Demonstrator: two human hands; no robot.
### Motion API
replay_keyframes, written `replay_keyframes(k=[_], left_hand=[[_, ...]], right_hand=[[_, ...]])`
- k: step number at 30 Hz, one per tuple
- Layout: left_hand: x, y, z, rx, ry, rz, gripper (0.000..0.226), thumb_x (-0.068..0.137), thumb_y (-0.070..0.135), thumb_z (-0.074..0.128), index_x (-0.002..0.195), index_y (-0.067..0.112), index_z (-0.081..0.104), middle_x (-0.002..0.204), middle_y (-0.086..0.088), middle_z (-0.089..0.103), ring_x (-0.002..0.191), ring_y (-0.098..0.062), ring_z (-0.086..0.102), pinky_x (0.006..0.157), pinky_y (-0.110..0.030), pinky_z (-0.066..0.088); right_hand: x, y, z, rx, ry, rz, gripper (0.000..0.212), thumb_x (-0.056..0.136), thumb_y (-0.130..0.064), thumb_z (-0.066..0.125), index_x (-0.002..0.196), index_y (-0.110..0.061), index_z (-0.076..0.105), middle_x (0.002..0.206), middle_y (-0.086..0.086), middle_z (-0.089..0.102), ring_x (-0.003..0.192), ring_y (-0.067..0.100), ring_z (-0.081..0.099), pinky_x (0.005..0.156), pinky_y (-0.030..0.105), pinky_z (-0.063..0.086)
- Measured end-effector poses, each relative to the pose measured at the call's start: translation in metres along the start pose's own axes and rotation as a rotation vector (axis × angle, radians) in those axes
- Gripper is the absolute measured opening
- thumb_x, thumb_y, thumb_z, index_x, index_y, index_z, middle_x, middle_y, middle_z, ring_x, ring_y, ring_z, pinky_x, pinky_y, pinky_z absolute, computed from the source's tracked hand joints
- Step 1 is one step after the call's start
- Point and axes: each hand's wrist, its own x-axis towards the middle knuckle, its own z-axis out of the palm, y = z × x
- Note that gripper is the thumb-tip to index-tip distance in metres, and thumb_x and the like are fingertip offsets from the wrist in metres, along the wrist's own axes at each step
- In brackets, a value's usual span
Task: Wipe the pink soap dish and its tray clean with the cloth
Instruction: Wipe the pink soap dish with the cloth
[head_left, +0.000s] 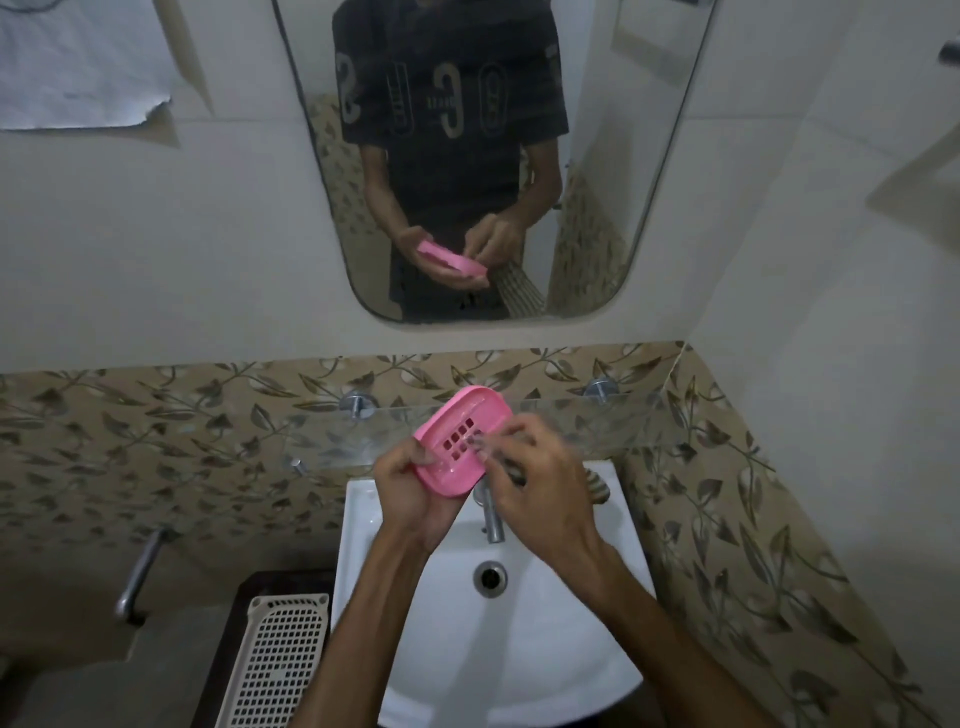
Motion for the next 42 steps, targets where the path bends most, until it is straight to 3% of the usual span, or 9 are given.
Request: replay_keyframes(k=[5, 10, 13, 16, 19, 23, 27, 30, 42], left_hand=[[-0.003, -0.006, 0.010, -0.002, 0.101, 0.048, 0.057, 0.047, 0.007, 0.048, 0.101, -0.004, 0.061, 0.090, -0.019, 0.062, 0.078, -0.029, 0.061, 0.075, -0.037, 0.049], [-0.001, -0.006, 0.013, 0.044, 0.148, 0.057, 0.043, 0.055, 0.005, 0.037, 0.075, 0.002, 0.075, 0.083, -0.015, 0.061, 0.072, -0.024, 0.055, 0.050, -0.023, 0.046], [0.000, -0.006, 0.015, 0.052, 0.143, 0.074, 0.043, 0.055, 0.003, 0.038, 0.077, 0.001, 0.075, 0.083, -0.017, 0.064, 0.072, -0.025, 0.062, 0.057, -0.027, 0.054], [-0.001, -0.004, 0.013, 0.043, 0.163, 0.052, 0.039, 0.050, 0.004, 0.044, 0.084, -0.001, 0.063, 0.085, -0.015, 0.055, 0.069, -0.025, 0.055, 0.051, -0.026, 0.047], [0.000, -0.005, 0.015, 0.043, 0.154, 0.064, 0.045, 0.055, 0.004, 0.041, 0.093, -0.002, 0.065, 0.088, -0.020, 0.063, 0.077, -0.029, 0.062, 0.066, -0.033, 0.055], [0.000, -0.006, 0.017, 0.053, 0.193, 0.061, 0.034, 0.054, 0.006, 0.041, 0.084, 0.000, 0.055, 0.082, -0.014, 0.050, 0.068, -0.024, 0.052, 0.052, -0.026, 0.044], [0.000, -0.008, 0.019, 0.007, 0.155, 0.058, 0.053, 0.048, 0.004, 0.047, 0.097, -0.005, 0.063, 0.083, -0.020, 0.063, 0.072, -0.028, 0.059, 0.056, -0.030, 0.054], [-0.001, -0.008, 0.016, 0.057, 0.198, 0.053, 0.037, 0.054, 0.005, 0.039, 0.086, -0.001, 0.055, 0.082, -0.014, 0.052, 0.069, -0.023, 0.049, 0.047, -0.024, 0.042], [0.003, -0.012, 0.014, 0.158, 0.196, 0.047, 0.042, 0.047, 0.006, 0.045, 0.086, -0.003, 0.057, 0.079, -0.015, 0.055, 0.071, -0.023, 0.049, 0.051, -0.024, 0.039]], right_hand=[[0.004, -0.003, -0.005, 0.100, 0.115, 0.110, 0.021, 0.086, -0.011, 0.083, 0.107, -0.015, 0.082, 0.102, -0.002, 0.080, 0.087, 0.008, 0.073, 0.079, 0.028, 0.063], [-0.001, -0.011, 0.003, 0.152, 0.040, 0.025, 0.020, 0.082, -0.009, 0.085, 0.100, -0.015, 0.083, 0.098, -0.002, 0.081, 0.086, 0.005, 0.073, 0.080, 0.017, 0.060], [0.006, -0.005, 0.002, 0.117, 0.089, 0.148, 0.020, 0.085, -0.006, 0.082, 0.102, -0.015, 0.082, 0.099, -0.002, 0.078, 0.084, 0.006, 0.069, 0.077, 0.021, 0.060], [0.003, -0.007, 0.005, 0.074, -0.049, -0.050, 0.015, 0.085, -0.008, 0.080, 0.098, -0.013, 0.080, 0.097, -0.001, 0.075, 0.084, 0.009, 0.067, 0.076, 0.016, 0.054], [0.013, 0.002, -0.001, 0.086, 0.114, 0.089, 0.015, 0.086, -0.006, 0.081, 0.099, -0.013, 0.081, 0.098, 0.001, 0.077, 0.086, 0.011, 0.070, 0.077, 0.030, 0.062], [0.000, -0.007, 0.006, 0.085, -0.006, -0.105, 0.017, 0.081, -0.001, 0.079, 0.093, -0.013, 0.079, 0.095, -0.001, 0.076, 0.085, 0.008, 0.069, 0.075, 0.020, 0.059], [0.008, 0.004, 0.002, 0.135, 0.090, 0.140, 0.017, 0.084, -0.006, 0.084, 0.099, -0.013, 0.082, 0.098, 0.000, 0.077, 0.084, 0.005, 0.069, 0.075, 0.017, 0.060], [0.004, -0.001, 0.003, 0.134, -0.075, 0.017, 0.014, 0.082, -0.010, 0.084, 0.096, -0.013, 0.082, 0.097, -0.002, 0.078, 0.085, 0.006, 0.071, 0.077, 0.021, 0.061], [0.005, -0.002, -0.001, 0.217, -0.084, 0.202, 0.017, 0.078, -0.009, 0.088, 0.090, -0.019, 0.084, 0.089, -0.009, 0.079, 0.080, 0.000, 0.072, 0.073, 0.020, 0.062]])
